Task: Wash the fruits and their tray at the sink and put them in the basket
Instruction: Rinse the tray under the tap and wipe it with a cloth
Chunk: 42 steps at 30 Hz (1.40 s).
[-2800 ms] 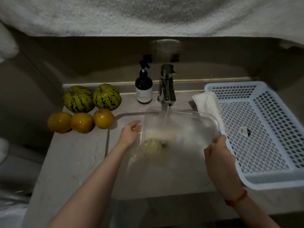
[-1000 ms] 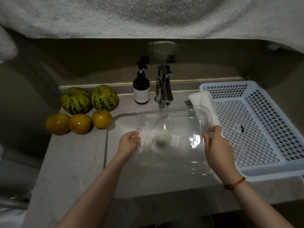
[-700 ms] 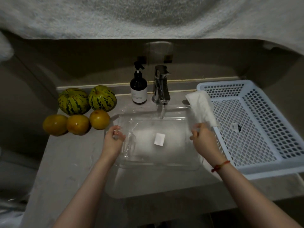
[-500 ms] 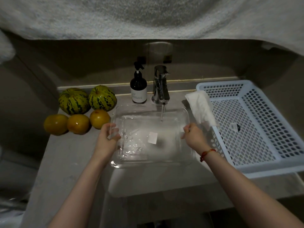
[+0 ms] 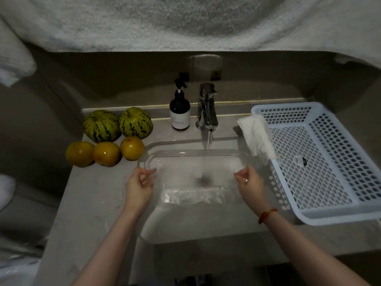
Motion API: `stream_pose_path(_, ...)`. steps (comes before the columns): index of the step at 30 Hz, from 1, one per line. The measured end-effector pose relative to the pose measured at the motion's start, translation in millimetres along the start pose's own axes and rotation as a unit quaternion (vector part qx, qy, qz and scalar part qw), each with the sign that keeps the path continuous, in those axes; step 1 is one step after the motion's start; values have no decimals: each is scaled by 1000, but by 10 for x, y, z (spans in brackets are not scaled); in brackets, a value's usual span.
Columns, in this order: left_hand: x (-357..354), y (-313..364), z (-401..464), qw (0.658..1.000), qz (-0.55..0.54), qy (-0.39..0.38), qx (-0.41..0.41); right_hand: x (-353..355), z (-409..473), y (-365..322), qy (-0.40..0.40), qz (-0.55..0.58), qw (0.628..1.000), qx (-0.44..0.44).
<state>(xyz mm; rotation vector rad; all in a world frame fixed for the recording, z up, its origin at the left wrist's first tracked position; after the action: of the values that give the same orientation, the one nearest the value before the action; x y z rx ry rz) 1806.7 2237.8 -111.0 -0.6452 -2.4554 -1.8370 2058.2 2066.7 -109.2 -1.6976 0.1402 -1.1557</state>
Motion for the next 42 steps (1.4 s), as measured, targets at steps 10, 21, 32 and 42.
stream_pose_path(10,150,272,-93,990,-8,45,-135,239,-173,-260,96,71,982,149)
stream_pose_path(21,176,364,-78,976,-11,61,-207,288,-81,-296,91,61,985,132)
stream_pose_path(32,433,247,-39,986,-54,84,-131,1117,602,-1231,-163,23,974,157)
stream_pose_path(42,424,317,-166,983,-58,102,-141,474,1112,-1637,-142,-375,851,338)
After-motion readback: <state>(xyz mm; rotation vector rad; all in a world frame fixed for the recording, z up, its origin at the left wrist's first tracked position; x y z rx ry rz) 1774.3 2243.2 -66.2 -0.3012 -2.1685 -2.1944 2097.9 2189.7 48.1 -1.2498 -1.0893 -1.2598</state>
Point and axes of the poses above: each hand's wrist, its own z-axis towards the middle knuckle, its own x-axis out of the back of the hand, y = z × x, the point moved 4 cm from there along z, towards the middle knuckle, and after that the axes turned 9 degrees about x, right-handed, at the moved point
